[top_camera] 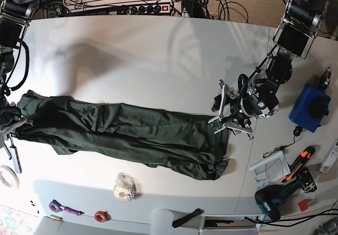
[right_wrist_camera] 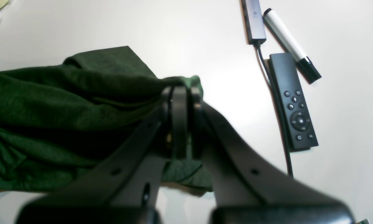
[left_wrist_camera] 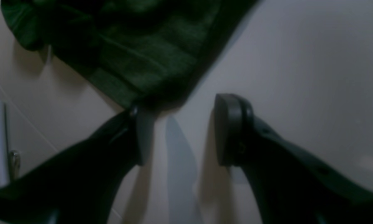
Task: Layout the t-shirt on the table in an organized manner, then fold the t-shirt properly
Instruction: 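Hold the shirt edge with the left gripper and smooth it flat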
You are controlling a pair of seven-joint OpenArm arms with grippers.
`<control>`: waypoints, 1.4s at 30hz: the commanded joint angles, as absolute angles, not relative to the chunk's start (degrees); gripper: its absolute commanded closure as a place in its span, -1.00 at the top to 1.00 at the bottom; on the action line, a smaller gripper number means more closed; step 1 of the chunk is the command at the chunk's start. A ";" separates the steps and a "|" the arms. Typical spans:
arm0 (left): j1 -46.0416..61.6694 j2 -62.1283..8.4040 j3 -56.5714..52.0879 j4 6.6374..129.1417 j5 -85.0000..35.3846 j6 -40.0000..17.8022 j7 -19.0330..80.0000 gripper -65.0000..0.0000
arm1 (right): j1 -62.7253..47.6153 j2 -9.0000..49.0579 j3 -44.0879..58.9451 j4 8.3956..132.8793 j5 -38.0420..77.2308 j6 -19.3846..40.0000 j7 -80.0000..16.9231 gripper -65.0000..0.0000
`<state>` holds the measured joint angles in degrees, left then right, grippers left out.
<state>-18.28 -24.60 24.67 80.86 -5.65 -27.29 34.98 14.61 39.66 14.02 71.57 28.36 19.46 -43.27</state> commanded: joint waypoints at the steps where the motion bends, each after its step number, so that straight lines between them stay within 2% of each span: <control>1: -19.84 -24.60 24.23 81.82 -6.11 -26.76 33.98 -0.11 | 16.01 41.23 14.52 72.31 28.45 19.46 -42.00 -1.00; 10: -19.84 -22.70 24.23 81.71 -5.08 -25.21 32.42 -0.12 | 15.99 41.23 14.52 72.29 28.45 19.46 -42.26 -1.00; 14: -19.84 -22.68 24.23 81.38 -5.06 -25.23 31.42 -0.25 | 16.01 41.23 14.52 72.31 28.45 19.46 -42.46 -1.00; 29: -19.86 -20.67 24.23 77.45 -2.46 -25.17 28.47 -0.26 | 16.01 41.25 14.52 72.31 28.47 19.46 -43.00 -1.00; 31: -19.88 -20.67 24.23 77.45 -1.39 -23.42 28.51 -0.47 | 16.01 41.25 14.52 72.31 28.45 19.46 -43.03 -1.00; 34: -19.97 -20.67 24.23 77.45 -1.21 -22.92 28.51 -0.94 | 16.01 41.25 14.52 72.29 28.47 19.46 -43.03 -1.00; 35: -19.99 -20.64 24.23 77.45 -1.23 -22.92 28.51 -1.00 | 16.01 41.25 14.52 72.31 28.47 19.46 -43.00 -1.00; 42: -20.03 -20.80 24.23 77.71 -1.23 -22.92 28.51 -1.00 | 16.03 41.25 14.52 72.31 28.47 19.46 -43.00 -1.00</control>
<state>-18.59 -20.36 24.62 76.71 -1.06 -23.16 29.52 14.61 39.66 14.02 71.57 28.36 19.46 -44.34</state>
